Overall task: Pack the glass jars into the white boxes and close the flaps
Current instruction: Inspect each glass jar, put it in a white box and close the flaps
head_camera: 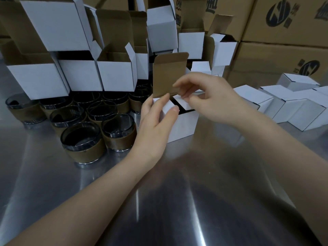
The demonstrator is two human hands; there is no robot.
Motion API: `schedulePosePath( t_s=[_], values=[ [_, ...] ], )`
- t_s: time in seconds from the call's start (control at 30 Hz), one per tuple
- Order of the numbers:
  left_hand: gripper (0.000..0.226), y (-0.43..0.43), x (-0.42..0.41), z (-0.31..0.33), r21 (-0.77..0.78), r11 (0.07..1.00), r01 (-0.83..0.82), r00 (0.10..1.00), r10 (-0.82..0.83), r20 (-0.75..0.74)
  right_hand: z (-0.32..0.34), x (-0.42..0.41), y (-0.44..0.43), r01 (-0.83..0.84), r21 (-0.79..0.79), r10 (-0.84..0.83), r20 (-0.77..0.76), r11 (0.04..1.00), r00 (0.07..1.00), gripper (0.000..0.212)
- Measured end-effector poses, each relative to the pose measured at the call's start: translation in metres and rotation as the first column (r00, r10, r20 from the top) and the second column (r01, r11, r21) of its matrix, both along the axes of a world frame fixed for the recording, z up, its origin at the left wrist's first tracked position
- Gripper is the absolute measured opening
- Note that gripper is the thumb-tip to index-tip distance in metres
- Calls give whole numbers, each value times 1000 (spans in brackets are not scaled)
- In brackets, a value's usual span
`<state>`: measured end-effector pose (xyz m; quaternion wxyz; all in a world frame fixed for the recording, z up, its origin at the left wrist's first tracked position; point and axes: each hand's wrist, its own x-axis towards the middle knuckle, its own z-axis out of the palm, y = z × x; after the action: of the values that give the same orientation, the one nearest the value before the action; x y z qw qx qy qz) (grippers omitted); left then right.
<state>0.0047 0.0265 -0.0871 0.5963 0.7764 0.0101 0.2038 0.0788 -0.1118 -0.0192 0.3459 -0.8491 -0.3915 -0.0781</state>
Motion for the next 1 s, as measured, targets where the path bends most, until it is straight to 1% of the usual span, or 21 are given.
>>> schedulePosePath(
  t_s=[0.1,0.2,0.23,0.3,0.37,0.43,0.5,0.53,0.6,0.67,0.73,0.8,0.93,1.0],
  values=[
    [34,2,3,-1,-11,1000,-28,999,28,24,-5,1,0,22,105,-16,-55,994,998,37],
    [33,2,4,0,-56,998,-22,999,23,25,-9,2,1,43,339,34,-217,940,976,35],
    [31,2,5,1,-94,995,-15,999,18,32,-9,3,1,54,384,51,-258,922,965,39],
    [31,1,3,2,-191,982,0,997,16,80,-9,4,2,85,418,63,-328,904,943,52],
    [39,1,0,4,-257,966,32,988,8,156,-6,5,4,137,453,76,-422,881,904,47],
    [57,2,-2,5,-260,964,63,981,-12,195,-4,3,5,186,518,115,-494,835,862,39],
    [74,3,-2,6,-237,969,76,980,-29,195,-5,0,4,202,588,158,-502,783,850,30],
    [78,4,-2,6,-215,974,74,980,-32,196,-7,-1,3,202,609,162,-489,767,857,27],
    [73,4,-3,6,-150,987,58,978,-25,209,-10,-2,1,185,624,153,-447,760,881,20],
    [58,4,-3,6,-97,995,30,975,-7,224,-13,0,-2,143,608,158,-414,781,897,12],
    [45,5,-3,6,-104,995,8,971,17,237,-12,4,-8,80,558,172,-385,826,907,12],
    [37,5,-4,5,-126,992,7,973,22,228,-11,8,-16,23,490,175,-355,871,918,13],
    [36,5,-6,4,-139,990,32,984,-7,179,-14,12,-22,-29,419,168,-299,908,940,11],
    [42,6,-7,5,-130,991,44,985,-21,169,-16,12,-22,-37,372,133,-236,927,962,13]
  ],
)
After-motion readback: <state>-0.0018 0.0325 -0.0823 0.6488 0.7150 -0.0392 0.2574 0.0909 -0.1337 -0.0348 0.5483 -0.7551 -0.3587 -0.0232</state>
